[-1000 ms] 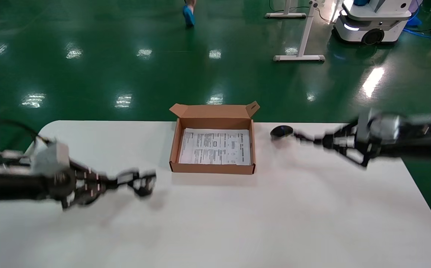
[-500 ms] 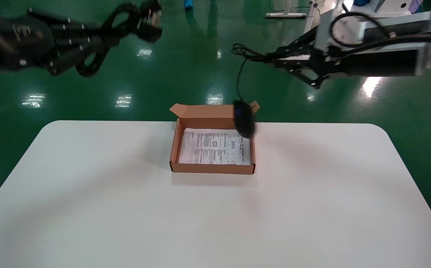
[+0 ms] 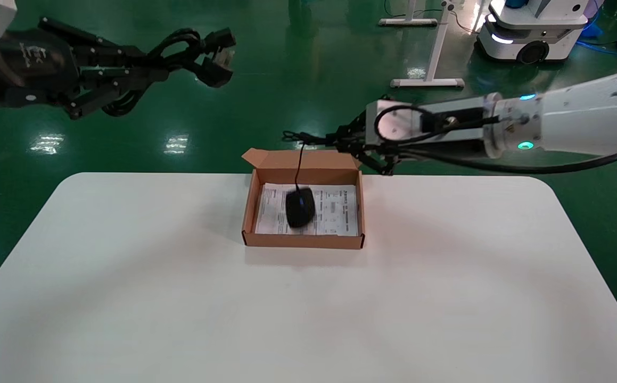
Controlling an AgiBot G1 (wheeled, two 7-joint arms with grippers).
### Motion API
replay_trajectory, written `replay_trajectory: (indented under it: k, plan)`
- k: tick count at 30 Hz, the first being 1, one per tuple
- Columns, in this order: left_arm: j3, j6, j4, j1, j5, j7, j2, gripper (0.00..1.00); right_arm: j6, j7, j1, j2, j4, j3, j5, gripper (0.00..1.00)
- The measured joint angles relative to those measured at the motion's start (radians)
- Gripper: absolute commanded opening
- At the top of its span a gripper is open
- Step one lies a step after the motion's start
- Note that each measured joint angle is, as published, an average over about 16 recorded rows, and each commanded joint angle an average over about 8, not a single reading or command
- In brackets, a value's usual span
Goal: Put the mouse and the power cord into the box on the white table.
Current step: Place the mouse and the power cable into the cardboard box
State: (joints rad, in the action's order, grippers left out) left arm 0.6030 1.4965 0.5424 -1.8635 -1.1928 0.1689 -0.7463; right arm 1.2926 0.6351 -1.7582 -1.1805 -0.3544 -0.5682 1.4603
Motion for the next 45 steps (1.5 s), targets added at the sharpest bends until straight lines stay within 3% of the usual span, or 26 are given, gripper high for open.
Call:
replay_trajectory:
  k: [15, 22, 23, 24, 35, 45]
  plan:
    - [0.007, -0.006, 0.024, 0.015, -0.016, -0.020, 0.034, 0.00, -0.091, 0.057, 0.021, -0.150, 0.139, -0.056, 0.061, 0.02]
    - [0.016, 0.001, 0.045, 0.013, -0.033, -0.041, 0.056, 0.00, -0.114, 0.035, 0.042, -0.180, 0.143, -0.101, 0.075, 0.87]
    - [0.018, 0.002, 0.048, 0.014, -0.035, -0.045, 0.057, 0.00, -0.116, 0.031, 0.045, -0.181, 0.139, -0.107, 0.075, 0.97]
    - [0.020, 0.003, 0.051, 0.015, -0.037, -0.048, 0.057, 0.00, -0.118, 0.026, 0.048, -0.181, 0.134, -0.114, 0.074, 1.00]
    - [0.048, 0.016, 0.029, 0.034, -0.053, -0.050, -0.016, 0.00, -0.135, -0.014, 0.050, -0.175, 0.106, -0.169, 0.046, 1.00]
    - [0.085, -0.020, -0.140, 0.080, -0.069, 0.038, -0.233, 0.00, -0.102, 0.023, -0.030, -0.072, 0.144, -0.178, 0.018, 1.00]
